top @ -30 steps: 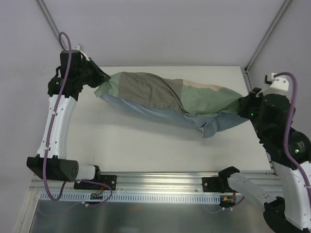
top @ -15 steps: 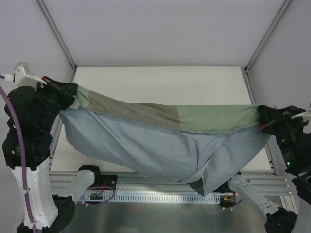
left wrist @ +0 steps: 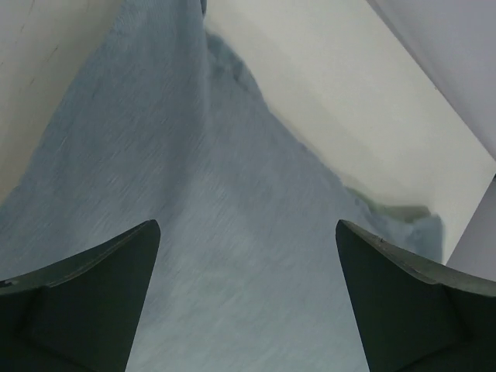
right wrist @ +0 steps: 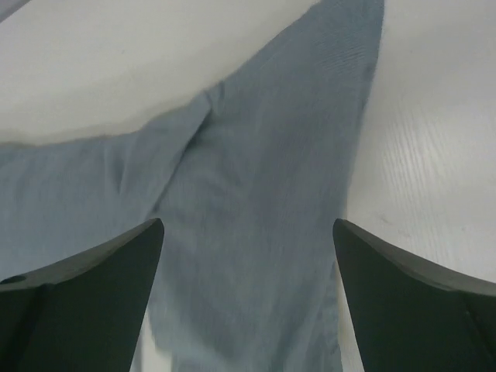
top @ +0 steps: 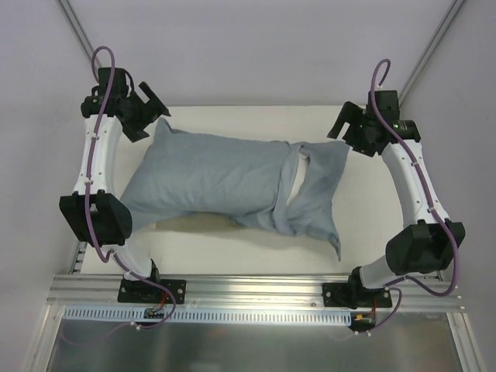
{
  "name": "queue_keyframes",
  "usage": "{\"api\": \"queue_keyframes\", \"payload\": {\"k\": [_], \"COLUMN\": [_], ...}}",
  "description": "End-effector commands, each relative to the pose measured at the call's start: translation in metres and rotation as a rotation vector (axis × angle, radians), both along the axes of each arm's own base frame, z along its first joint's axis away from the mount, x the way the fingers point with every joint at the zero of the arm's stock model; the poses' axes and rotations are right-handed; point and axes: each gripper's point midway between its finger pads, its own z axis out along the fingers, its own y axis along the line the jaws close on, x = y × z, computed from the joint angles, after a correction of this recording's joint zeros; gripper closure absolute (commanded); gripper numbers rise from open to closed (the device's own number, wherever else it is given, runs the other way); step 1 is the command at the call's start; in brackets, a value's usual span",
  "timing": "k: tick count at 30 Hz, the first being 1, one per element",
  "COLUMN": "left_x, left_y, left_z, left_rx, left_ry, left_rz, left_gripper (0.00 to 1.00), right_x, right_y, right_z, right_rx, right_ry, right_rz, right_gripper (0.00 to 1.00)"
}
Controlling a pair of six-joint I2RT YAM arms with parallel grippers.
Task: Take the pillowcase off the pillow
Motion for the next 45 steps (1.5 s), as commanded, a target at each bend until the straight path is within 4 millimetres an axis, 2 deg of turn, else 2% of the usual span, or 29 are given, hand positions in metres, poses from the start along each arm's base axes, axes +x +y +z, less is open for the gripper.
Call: {"api": "queue_keyframes", "payload": {"k": [1,3,6,8,9,11,12,15,19,21,22,23,24,25,26,27,28,29,30,32,33,35,38,40,41,42,43,44,45], "left_x": [-0.028,-0.036,-0.053,-0.061,-0.066,-0.07,-0.075,-0.079,-0.094,-0.096,-0.1,-0.101,-0.104,-0.107,-0.11,-0.114,-0.114,-0.113,-0.116,-0.117,-0.117,-0.12,-0.124,-0.13,-0.128,-0.129,-0.133,-0.136,-0.135], "left_y": [-0.006,-0.013,-0.045,-0.055,-0.08,-0.098,-0.116,-0.141,-0.185,-0.194,-0.201,-0.204,-0.207,-0.212,-0.216,-0.224,-0.224,-0.227,-0.234,-0.241,-0.245,-0.256,-0.273,-0.288,-0.294,-0.301,-0.314,-0.32,-0.327], "left_z": [0.073,0.071,0.073,0.075,0.073,0.073,0.073,0.065,0.061,0.057,0.055,0.054,0.052,0.051,0.051,0.053,0.053,0.05,0.05,0.044,0.042,0.034,0.027,0.026,0.017,0.019,0.01,0.007,0.011], "left_rx": [0.049,0.064,-0.032,-0.018,-0.014,0.003,0.0,-0.013,-0.04,-0.03,-0.033,-0.034,-0.029,-0.027,-0.036,-0.036,-0.032,-0.026,-0.021,-0.01,-0.006,0.009,0.033,0.054,0.069,0.078,0.09,0.097,0.11], "left_ry": [-0.196,-0.195,-0.198,-0.207,-0.204,-0.209,-0.208,-0.186,-0.166,-0.159,-0.152,-0.149,-0.149,-0.147,-0.146,-0.151,-0.153,-0.149,-0.151,-0.143,-0.14,-0.126,-0.118,-0.132,-0.114,-0.126,-0.109,-0.1,-0.118], "left_rz": [-0.072,-0.099,-0.187,-0.205,-0.267,-0.315,-0.365,-0.432,-0.539,-0.56,-0.584,-0.597,-0.613,-0.63,-0.645,-0.677,-0.682,-0.691,-0.713,-0.741,-0.752,-0.791,-0.841,-0.886,-0.9,-0.912,-0.951,-0.972,-0.981], "left_gripper": [0.02,0.1,0.2,0.24,0.25,0.26,0.26,0.26,0.25,0.26,0.26,0.26,0.26,0.26,0.27,0.27,0.27,0.27,0.27,0.27,0.28,0.29,0.29,0.28,0.26,0.25,0.24,0.22,0.21], "right_x": [-0.025,-0.033,-0.046,-0.054,-0.056,-0.059,-0.06,-0.056,-0.038,-0.031,-0.029,-0.03,-0.032,-0.037,-0.04,-0.06,-0.06,-0.073,-0.085,-0.108,-0.124,-0.142,-0.162,-0.165,-0.17,-0.171,-0.172,-0.172,-0.171], "right_y": [0.015,0.016,0.026,0.032,0.033,0.038,0.041,0.052,0.063,0.075,0.079,0.085,0.087,0.093,0.095,0.115,0.115,0.131,0.136,0.157,0.158,0.158,0.126,0.097,0.084,0.077,0.07,0.068,0.066], "right_z": [0.066,0.057,0.037,0.02,0.014,-0.004,-0.009,-0.026,-0.045,-0.056,-0.057,-0.059,-0.063,-0.065,-0.066,-0.064,-0.064,-0.052,-0.059,-0.055,-0.054,-0.057,-0.064,-0.062,-0.066,-0.065,-0.061,-0.059,-0.056], "right_rx": [0.081,0.057,0.045,0.025,0.021,0.032,0.046,0.082,0.116,0.163,0.184,0.206,0.206,0.199,0.192,0.2,0.203,0.213,0.215,0.241,0.249,0.239,0.166,0.08,0.049,0.03,0.024,0.013,0.009], "right_ry": [-0.189,-0.165,-0.123,-0.085,-0.072,-0.038,-0.025,0.01,0.065,0.105,0.105,0.113,0.116,0.117,0.111,0.082,0.084,0.046,0.059,0.036,0.02,0.016,-0.004,-0.055,-0.031,-0.03,-0.021,-0.022,-0.023], "right_rz": [0.074,0.11,0.176,0.197,0.2,0.209,0.216,0.248,0.269,0.294,0.301,0.304,0.3,0.312,0.304,0.355,0.346,0.394,0.409,0.455,0.471,0.472,0.401,0.32,0.295,0.289,0.274,0.278,0.275], "right_gripper": [0.03,0.03,0.03,0.03,0.03,0.03,0.03,0.06,0.16,0.32,0.57,0.74,0.99,0.99,0.99,0.99,0.99,0.99,0.99,0.99,0.99,0.99,0.99,0.99,0.93,0.78,0.37,0.26,0.2]}}
